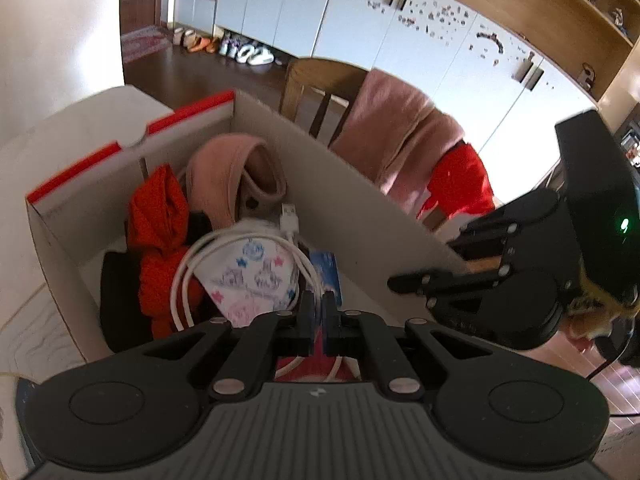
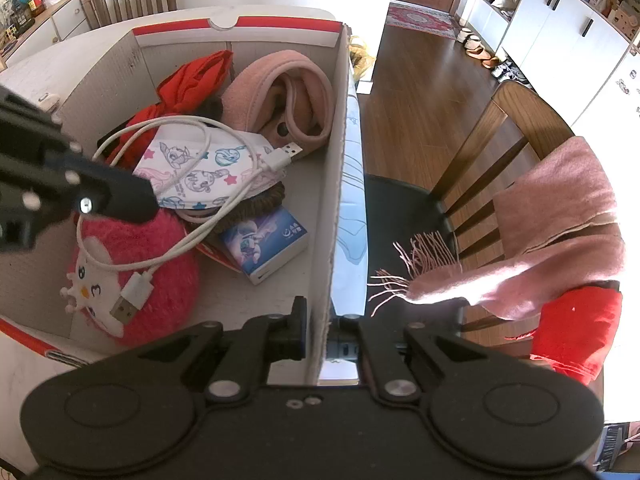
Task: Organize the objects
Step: 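Return the left gripper to the table and grasp the black cable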
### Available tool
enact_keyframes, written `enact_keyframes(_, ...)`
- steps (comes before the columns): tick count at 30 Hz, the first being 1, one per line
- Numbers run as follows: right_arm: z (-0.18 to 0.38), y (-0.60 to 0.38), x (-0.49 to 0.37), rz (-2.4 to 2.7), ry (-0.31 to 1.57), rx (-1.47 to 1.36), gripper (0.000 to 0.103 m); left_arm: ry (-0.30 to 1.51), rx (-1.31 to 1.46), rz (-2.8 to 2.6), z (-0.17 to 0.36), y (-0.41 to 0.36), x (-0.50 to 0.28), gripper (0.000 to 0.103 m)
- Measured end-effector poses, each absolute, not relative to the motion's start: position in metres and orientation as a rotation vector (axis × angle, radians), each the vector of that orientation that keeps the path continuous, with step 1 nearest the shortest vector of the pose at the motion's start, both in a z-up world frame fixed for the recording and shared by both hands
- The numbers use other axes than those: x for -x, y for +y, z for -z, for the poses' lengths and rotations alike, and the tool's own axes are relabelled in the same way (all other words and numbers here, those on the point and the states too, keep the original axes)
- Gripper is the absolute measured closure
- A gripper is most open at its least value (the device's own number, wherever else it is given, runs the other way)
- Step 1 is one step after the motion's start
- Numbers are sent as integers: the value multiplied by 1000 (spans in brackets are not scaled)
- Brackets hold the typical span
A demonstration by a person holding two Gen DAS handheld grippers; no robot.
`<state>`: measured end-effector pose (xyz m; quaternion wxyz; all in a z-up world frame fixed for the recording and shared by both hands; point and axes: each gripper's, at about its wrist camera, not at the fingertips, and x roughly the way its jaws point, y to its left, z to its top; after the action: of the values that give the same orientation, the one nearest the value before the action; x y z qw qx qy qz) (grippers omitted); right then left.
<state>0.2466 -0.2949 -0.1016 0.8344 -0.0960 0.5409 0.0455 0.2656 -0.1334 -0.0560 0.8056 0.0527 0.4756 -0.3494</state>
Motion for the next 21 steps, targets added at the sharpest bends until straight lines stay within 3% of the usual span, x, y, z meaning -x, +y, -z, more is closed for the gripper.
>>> enact_keyframes(7,102,-296,-247,-97,1146,202,97,1063,-109,741,69,-132,-265,98)
enact_keyframes(10,102,-296,-246,-95,1145,203,97,1065,-87,744,68,-129,-265,91)
enact_keyframes(13,102,-296,-246,-95,1146,203,97,1055,-76,744,66,-125,-263,77)
enact_keyframes(17,102,-297,-246,-95,1145,202,97,1026,-62,718,60,-117,-256,50)
enact_keyframes(21,102,-296,-247,-95,1146,203,96,991,-36,703,48,-103,-247,48)
